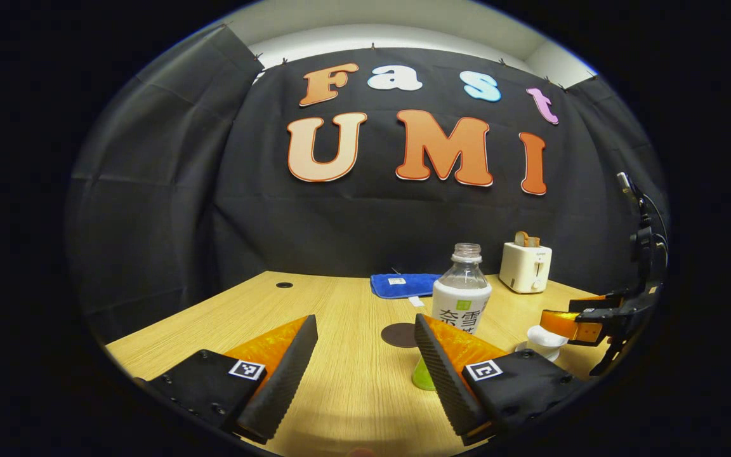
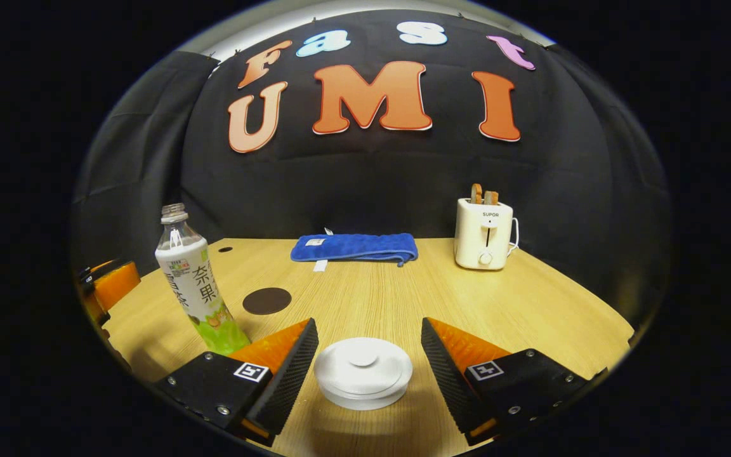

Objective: Open the teacup lid with one hand, grasp the water bottle and pour water into the teacup with the other hand; after pouring, place the water bottle on the coaster and then close the teacup lid.

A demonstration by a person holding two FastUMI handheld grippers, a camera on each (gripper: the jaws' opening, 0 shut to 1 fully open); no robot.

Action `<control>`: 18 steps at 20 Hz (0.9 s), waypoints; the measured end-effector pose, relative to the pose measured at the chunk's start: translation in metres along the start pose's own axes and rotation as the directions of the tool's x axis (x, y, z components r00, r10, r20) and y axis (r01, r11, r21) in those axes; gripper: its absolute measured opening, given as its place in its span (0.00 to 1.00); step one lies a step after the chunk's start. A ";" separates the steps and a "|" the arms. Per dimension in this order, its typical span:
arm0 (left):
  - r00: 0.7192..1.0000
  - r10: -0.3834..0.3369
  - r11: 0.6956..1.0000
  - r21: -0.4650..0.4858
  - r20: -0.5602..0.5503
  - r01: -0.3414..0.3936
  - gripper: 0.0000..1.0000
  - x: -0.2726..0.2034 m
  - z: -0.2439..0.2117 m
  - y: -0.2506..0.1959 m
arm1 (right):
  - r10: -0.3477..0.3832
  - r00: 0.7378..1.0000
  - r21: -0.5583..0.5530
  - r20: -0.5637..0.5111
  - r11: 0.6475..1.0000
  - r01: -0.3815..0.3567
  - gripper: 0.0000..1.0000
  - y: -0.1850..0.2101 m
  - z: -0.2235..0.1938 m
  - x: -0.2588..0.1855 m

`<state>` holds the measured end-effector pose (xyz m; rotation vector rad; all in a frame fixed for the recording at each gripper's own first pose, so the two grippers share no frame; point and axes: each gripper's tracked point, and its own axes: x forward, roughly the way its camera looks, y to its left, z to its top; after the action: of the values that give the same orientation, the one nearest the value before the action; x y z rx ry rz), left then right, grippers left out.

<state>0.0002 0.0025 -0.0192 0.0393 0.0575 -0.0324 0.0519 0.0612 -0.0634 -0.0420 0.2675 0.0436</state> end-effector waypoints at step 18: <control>0.999 0.022 1.000 -0.016 -0.033 -0.022 0.99 0.005 -0.010 0.014 | 0.006 0.997 -0.028 -0.081 1.000 -0.008 0.28 0.005 -0.014 0.012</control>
<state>0.0047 0.0166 -0.0285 0.0239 0.0905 -0.0094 0.0594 0.0661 -0.0803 -0.0715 0.3477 0.0526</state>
